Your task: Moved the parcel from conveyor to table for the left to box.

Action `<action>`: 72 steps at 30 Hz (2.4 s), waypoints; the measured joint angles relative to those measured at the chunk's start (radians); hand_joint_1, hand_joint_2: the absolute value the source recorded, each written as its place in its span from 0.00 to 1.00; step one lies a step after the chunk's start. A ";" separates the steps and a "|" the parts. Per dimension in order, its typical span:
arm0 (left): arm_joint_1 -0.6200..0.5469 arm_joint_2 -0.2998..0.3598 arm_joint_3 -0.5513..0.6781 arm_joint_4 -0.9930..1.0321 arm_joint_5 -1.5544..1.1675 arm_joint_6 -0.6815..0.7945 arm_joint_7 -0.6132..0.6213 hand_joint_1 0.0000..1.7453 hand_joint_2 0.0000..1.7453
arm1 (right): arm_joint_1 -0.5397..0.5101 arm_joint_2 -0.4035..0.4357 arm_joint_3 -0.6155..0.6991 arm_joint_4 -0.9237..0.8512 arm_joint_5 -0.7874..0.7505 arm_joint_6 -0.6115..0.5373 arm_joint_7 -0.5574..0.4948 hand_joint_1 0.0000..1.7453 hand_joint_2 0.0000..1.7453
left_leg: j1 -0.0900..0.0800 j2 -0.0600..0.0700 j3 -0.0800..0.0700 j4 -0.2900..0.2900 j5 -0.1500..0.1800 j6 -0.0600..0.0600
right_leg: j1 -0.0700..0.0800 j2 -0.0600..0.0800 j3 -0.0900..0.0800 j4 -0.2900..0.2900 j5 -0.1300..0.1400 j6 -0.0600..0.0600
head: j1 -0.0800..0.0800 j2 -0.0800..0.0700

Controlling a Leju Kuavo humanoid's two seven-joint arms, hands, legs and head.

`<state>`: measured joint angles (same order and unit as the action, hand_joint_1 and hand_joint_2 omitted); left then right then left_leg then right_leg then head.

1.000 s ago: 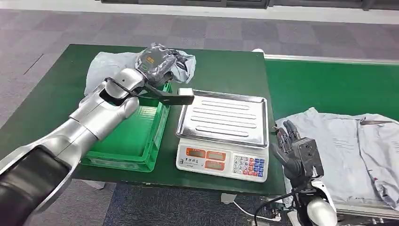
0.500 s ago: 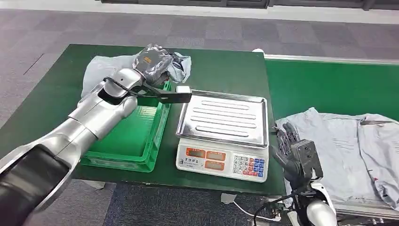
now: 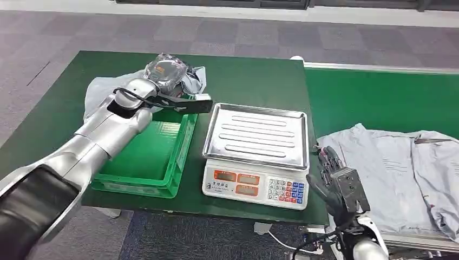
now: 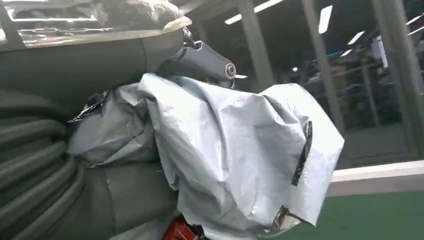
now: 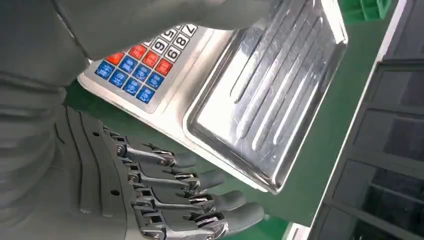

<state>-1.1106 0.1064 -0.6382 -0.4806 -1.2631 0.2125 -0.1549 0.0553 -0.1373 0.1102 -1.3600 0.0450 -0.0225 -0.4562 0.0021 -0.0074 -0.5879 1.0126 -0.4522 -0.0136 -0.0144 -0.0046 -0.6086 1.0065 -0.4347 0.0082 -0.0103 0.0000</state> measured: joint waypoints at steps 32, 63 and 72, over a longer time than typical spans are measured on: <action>0.077 0.066 0.158 0.091 0.030 0.081 0.047 1.00 1.00 | 0.003 0.024 -0.020 -0.023 0.026 0.043 0.014 0.00 1.00 | 0.000 0.000 -0.001 0.000 0.000 0.000 | 0.000 0.000 0.000 0.000 0.000 0.000 | 0.000 0.000; 0.158 0.068 0.258 0.093 0.060 0.158 0.024 1.00 1.00 | 0.003 0.056 -0.020 -0.017 0.026 0.022 0.010 0.00 1.00 | 0.000 0.001 -0.001 0.000 0.000 0.000 | 0.000 0.001 -0.002 0.000 0.000 0.000 | 0.000 0.000; 0.181 0.068 0.287 0.093 0.069 0.165 0.023 1.00 1.00 | 0.003 0.058 -0.020 -0.017 0.026 0.022 0.010 0.00 1.00 | 0.000 0.001 -0.001 0.000 0.000 0.000 | 0.000 0.001 -0.002 0.000 0.000 0.000 | 0.000 0.000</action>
<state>-0.9298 0.1747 -0.3514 -0.3880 -1.1936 0.3777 -0.1316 0.0578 -0.0797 0.0900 -1.3771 0.0710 -0.0008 -0.4459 0.0024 -0.0067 -0.5891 1.0125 -0.4521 -0.0137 -0.0141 -0.0038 -0.6103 1.0065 -0.4348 0.0081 -0.0103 0.0000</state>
